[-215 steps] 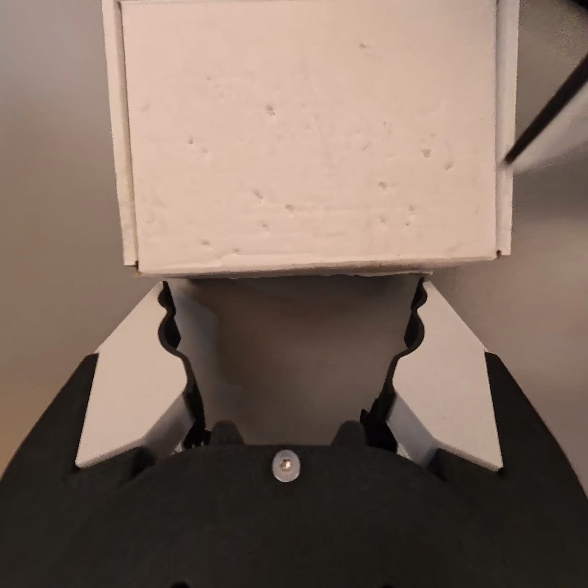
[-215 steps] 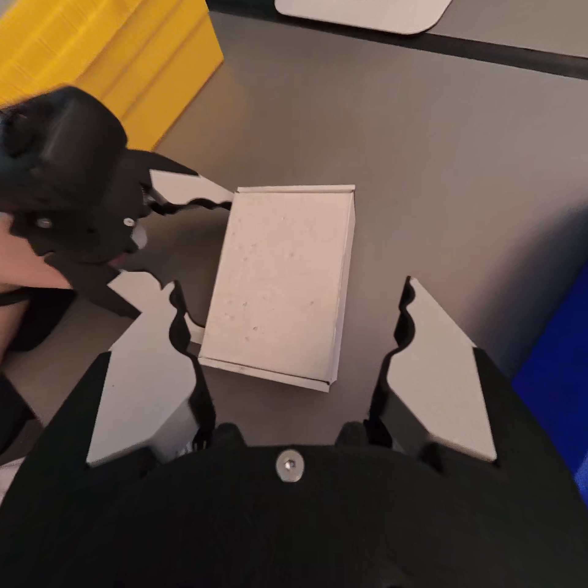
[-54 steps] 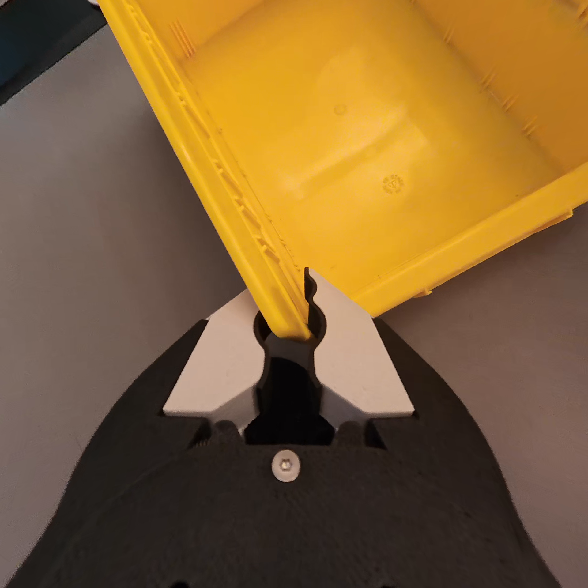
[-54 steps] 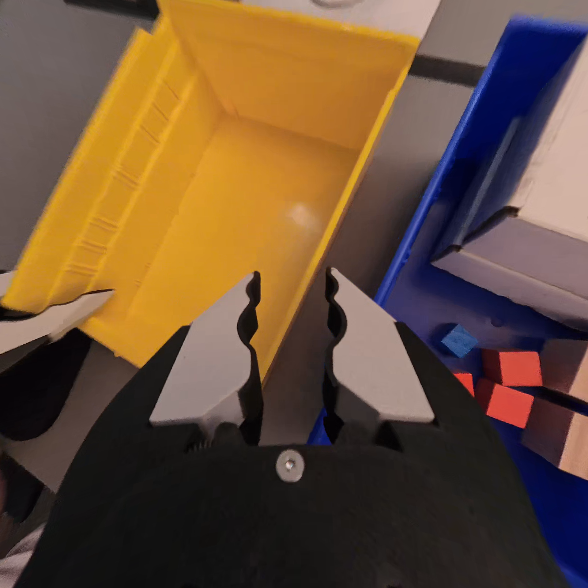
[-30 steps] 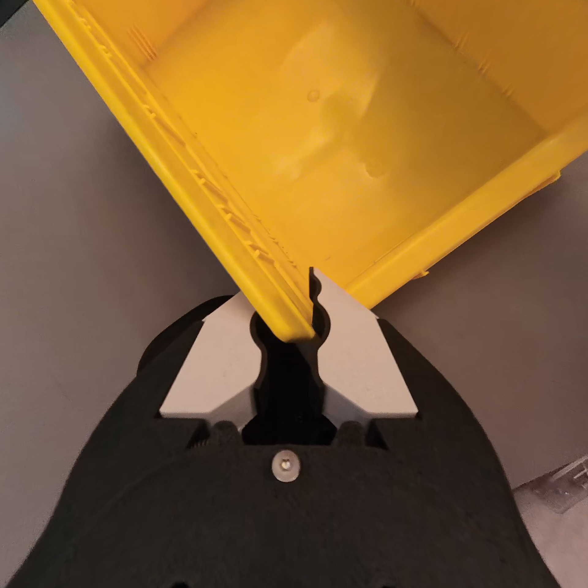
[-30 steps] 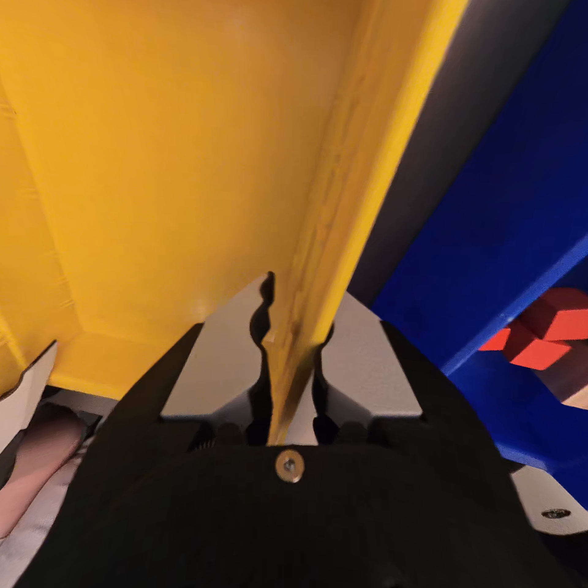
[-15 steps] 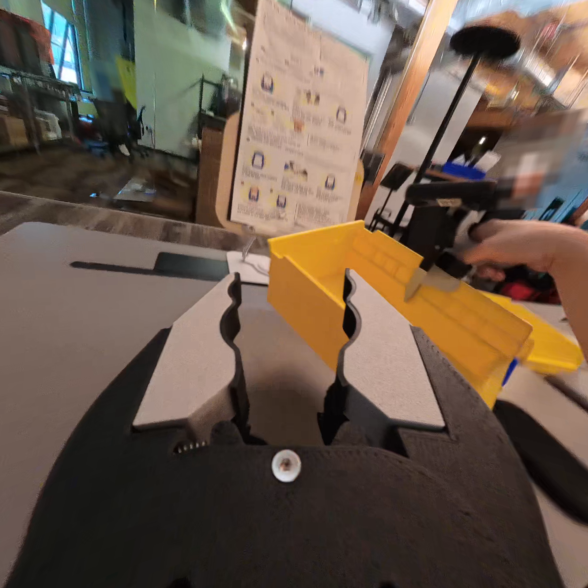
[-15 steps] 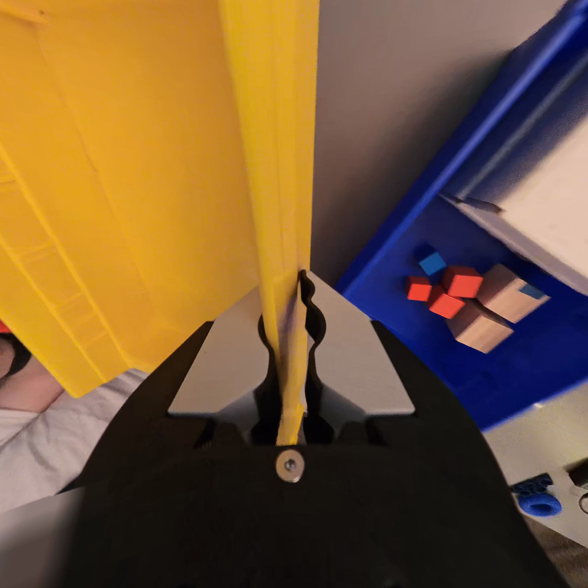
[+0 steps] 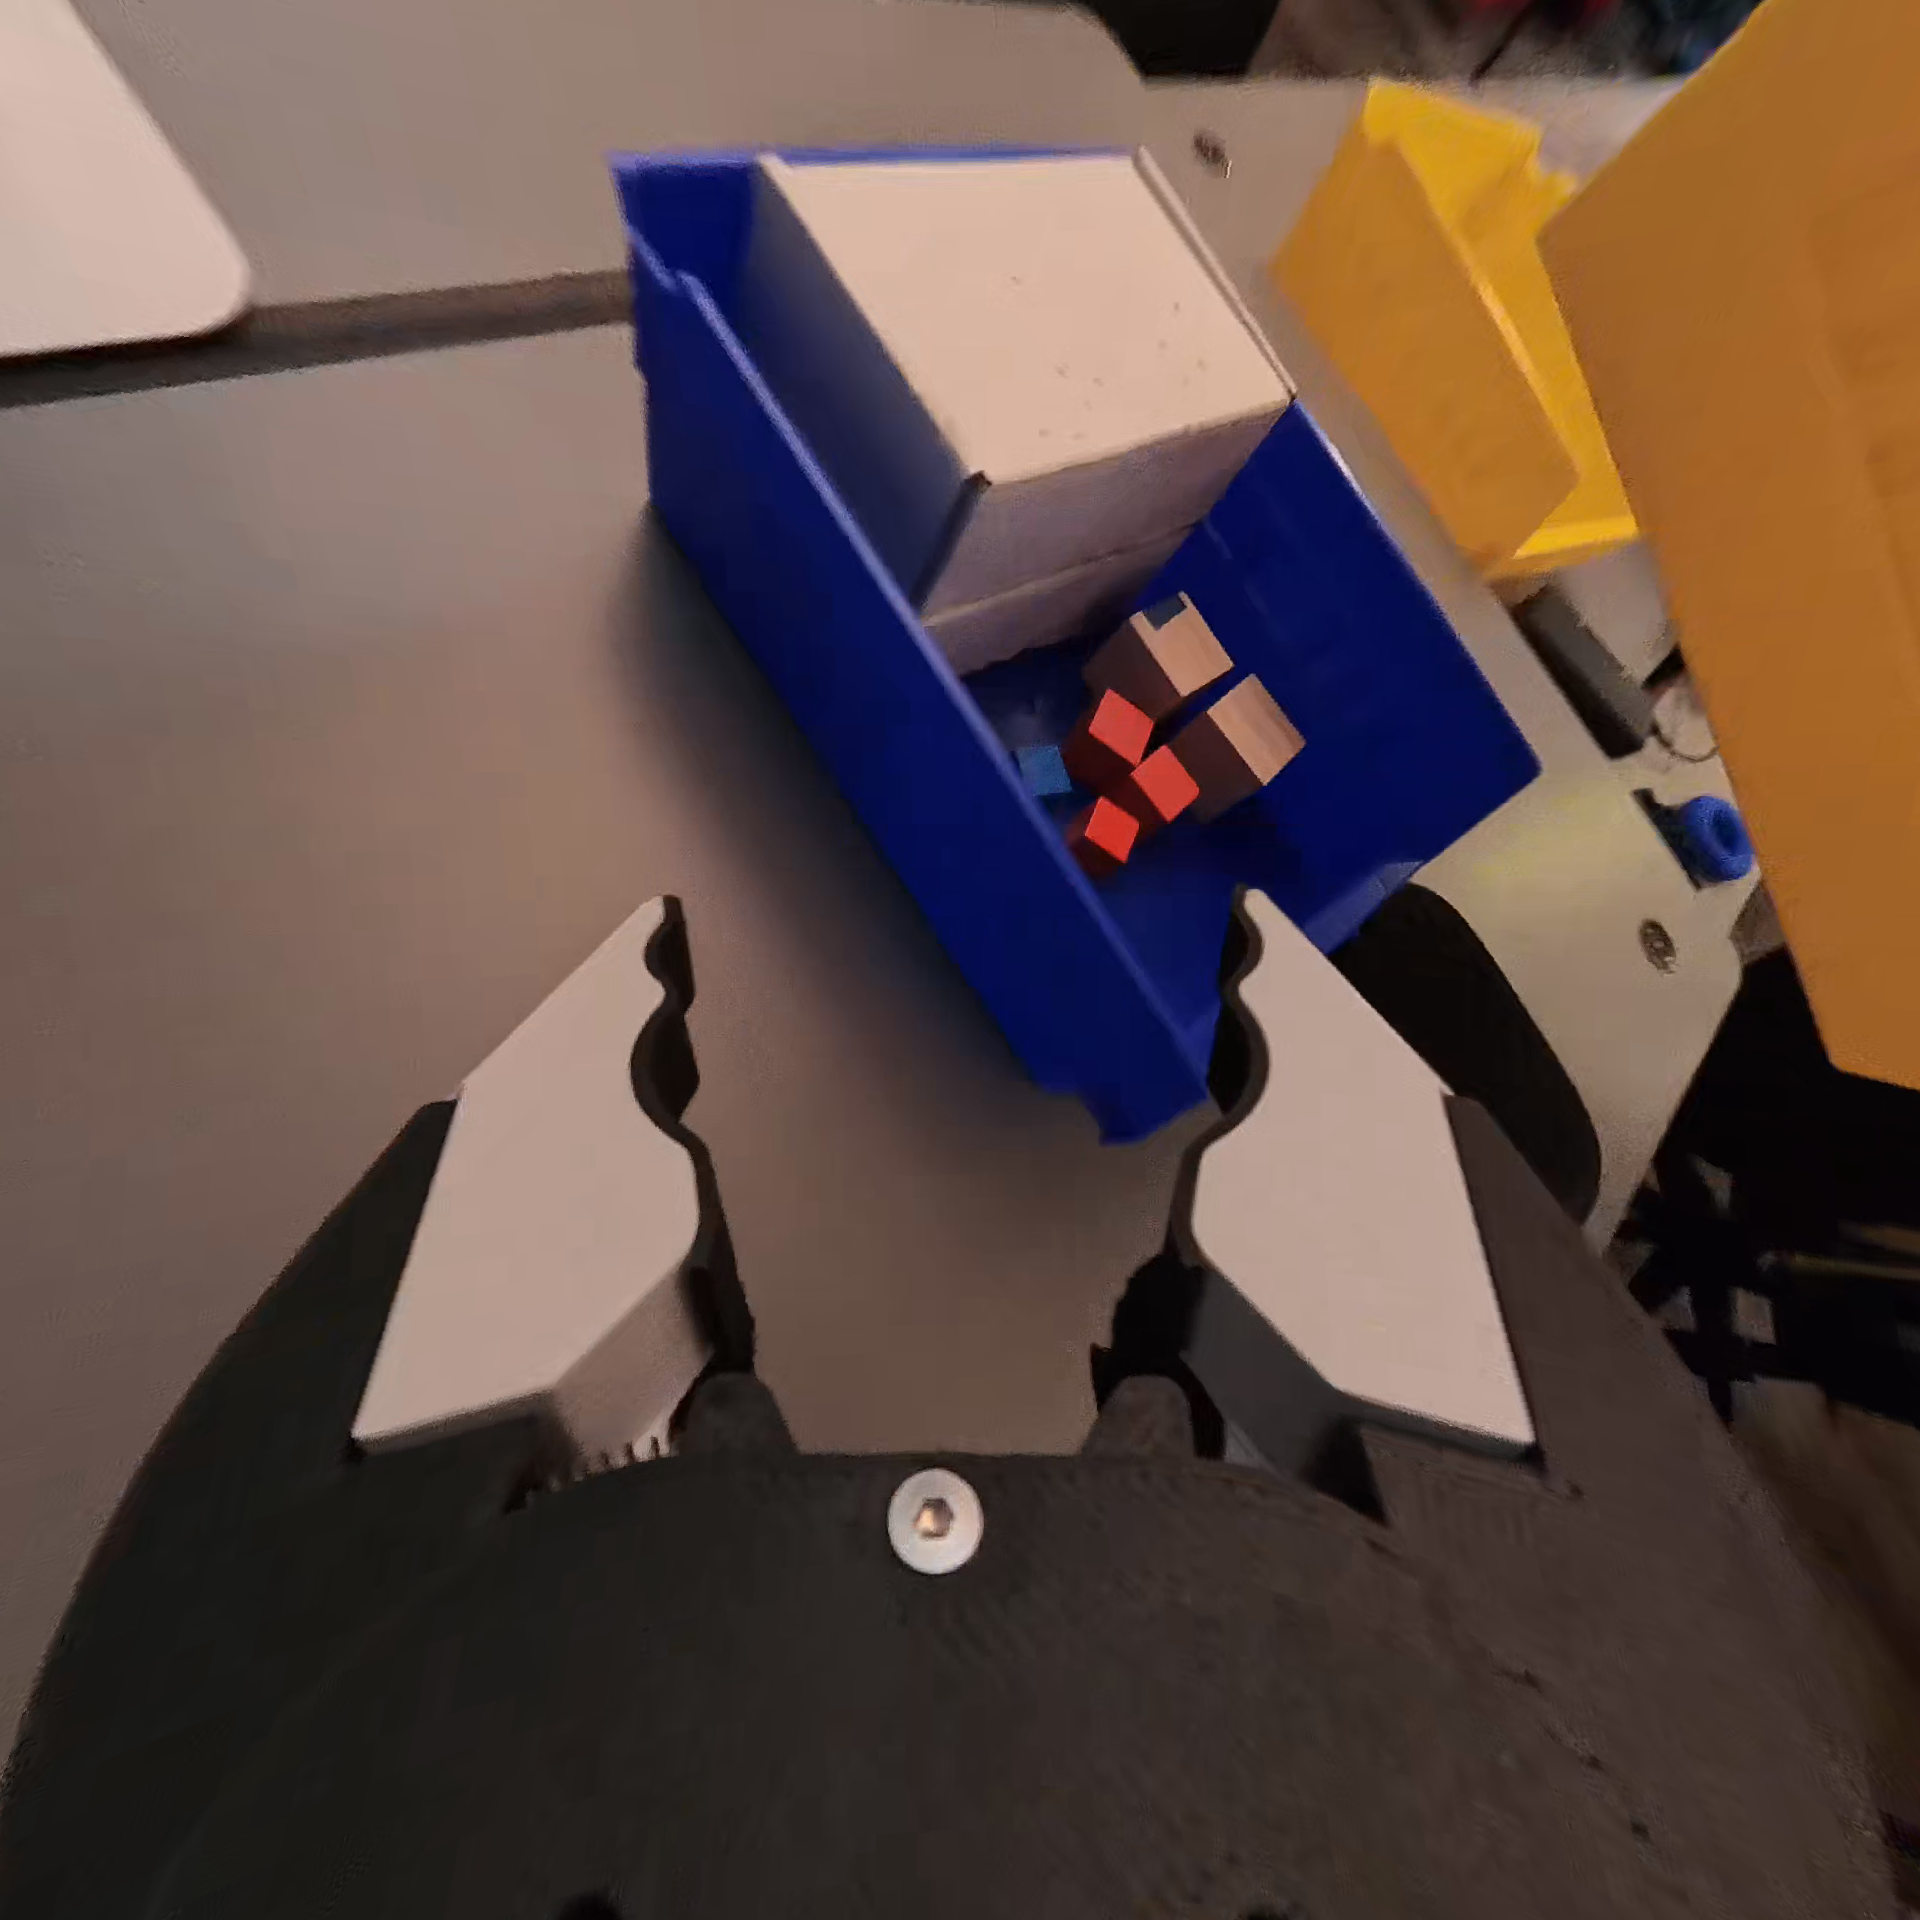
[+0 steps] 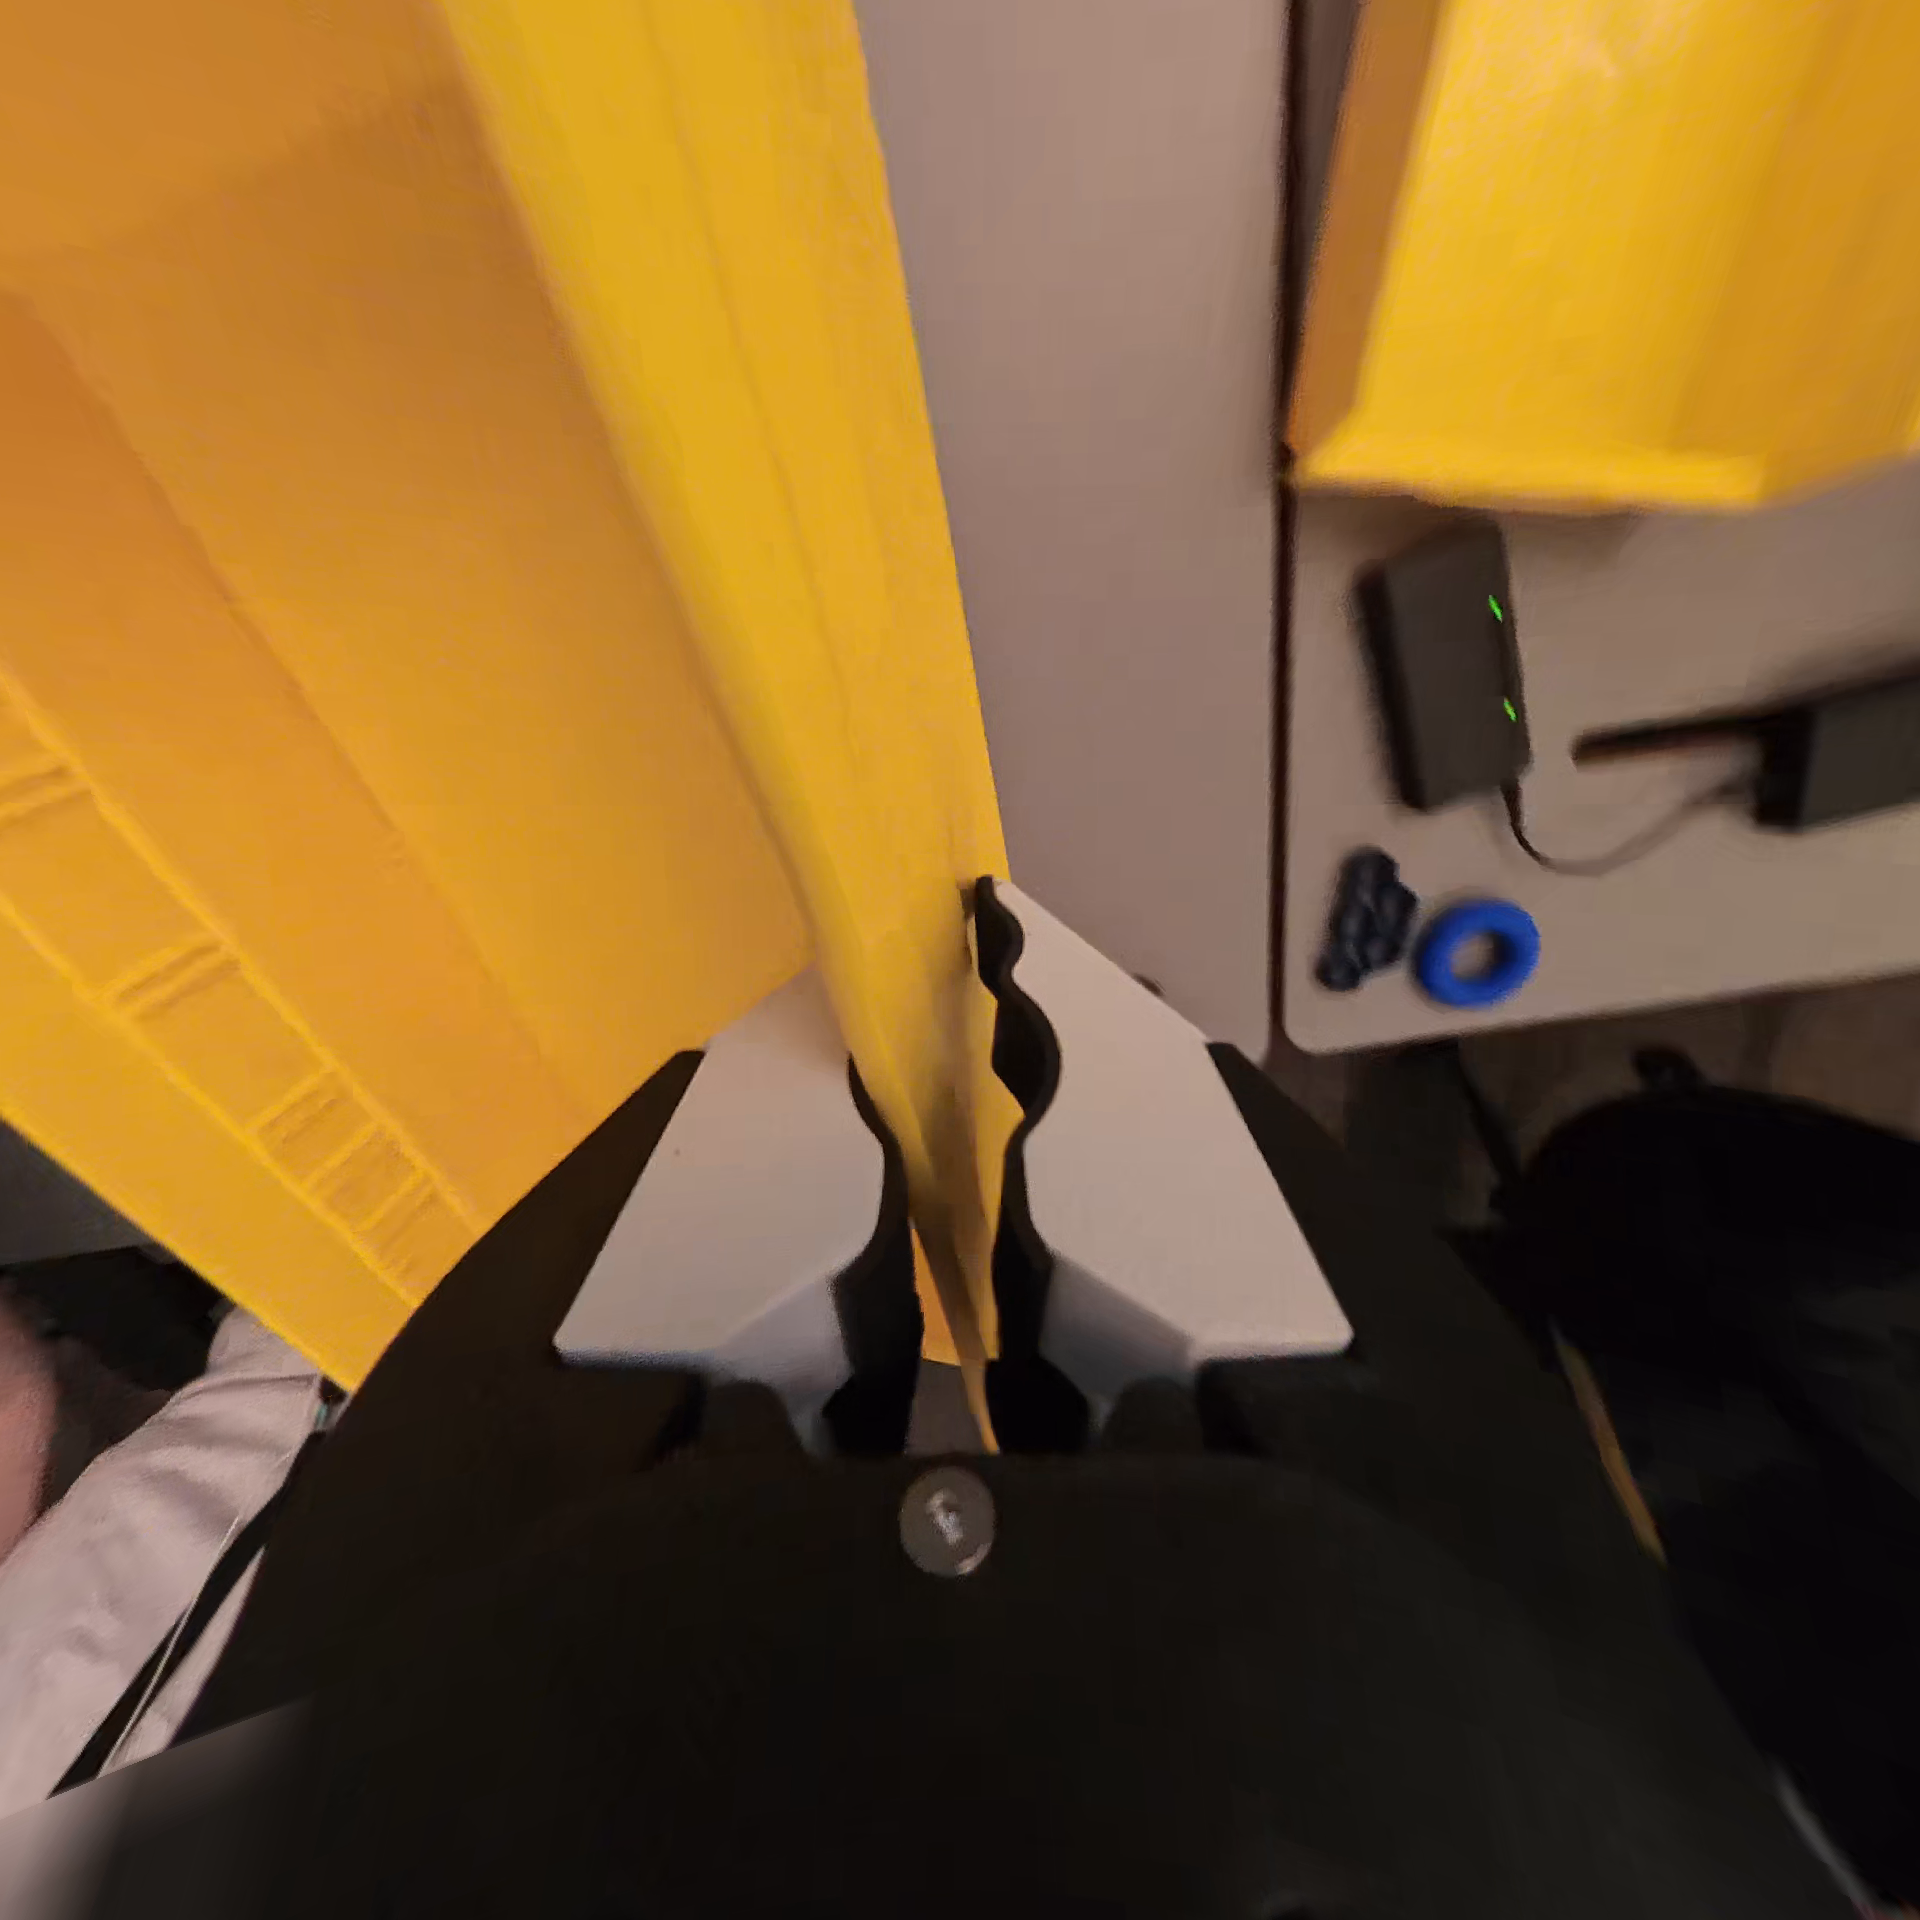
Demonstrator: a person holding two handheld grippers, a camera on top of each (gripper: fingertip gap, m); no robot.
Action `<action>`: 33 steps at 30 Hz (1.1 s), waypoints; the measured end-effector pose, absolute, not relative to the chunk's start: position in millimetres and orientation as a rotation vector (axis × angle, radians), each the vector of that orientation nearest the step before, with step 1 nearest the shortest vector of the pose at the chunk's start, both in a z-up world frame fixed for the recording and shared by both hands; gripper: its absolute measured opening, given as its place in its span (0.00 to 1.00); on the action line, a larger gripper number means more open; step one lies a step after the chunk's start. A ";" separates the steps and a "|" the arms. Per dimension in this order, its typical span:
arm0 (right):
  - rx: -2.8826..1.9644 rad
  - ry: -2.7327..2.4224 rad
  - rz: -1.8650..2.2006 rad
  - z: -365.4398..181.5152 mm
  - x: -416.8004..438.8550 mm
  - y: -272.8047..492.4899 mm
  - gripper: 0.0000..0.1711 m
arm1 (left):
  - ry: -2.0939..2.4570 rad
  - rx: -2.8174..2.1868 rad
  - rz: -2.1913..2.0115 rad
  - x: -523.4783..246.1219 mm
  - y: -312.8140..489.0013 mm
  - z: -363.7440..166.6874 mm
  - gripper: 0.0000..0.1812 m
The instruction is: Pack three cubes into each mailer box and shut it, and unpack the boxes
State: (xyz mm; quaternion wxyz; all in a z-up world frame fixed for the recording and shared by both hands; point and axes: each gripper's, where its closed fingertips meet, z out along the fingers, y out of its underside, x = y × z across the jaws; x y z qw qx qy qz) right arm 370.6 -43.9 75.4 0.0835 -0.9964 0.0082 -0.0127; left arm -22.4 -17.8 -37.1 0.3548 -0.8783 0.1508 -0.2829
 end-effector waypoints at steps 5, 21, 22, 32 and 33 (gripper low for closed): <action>-3.097 0.243 -0.102 34.9 440.2 -82.0 0.04 | 0.509 -2.478 -0.641 33.2 14.4 -71.0 0.49; -3.050 0.239 0.325 -75.8 401.8 -9.5 0.04 | 0.673 -2.904 -0.389 -65.9 15.9 -107.7 0.02; -3.048 0.228 0.349 -79.6 392.7 -2.5 0.04 | 0.625 -2.914 -0.403 -85.0 17.9 -107.4 0.02; -3.033 0.065 0.415 -117.4 313.3 66.5 0.04 | 0.049 -2.712 -0.603 -272.2 12.9 -104.3 0.06; -3.048 0.037 0.430 -122.1 306.1 69.2 0.04 | -0.004 -2.692 -0.598 -289.1 10.6 -104.1 0.06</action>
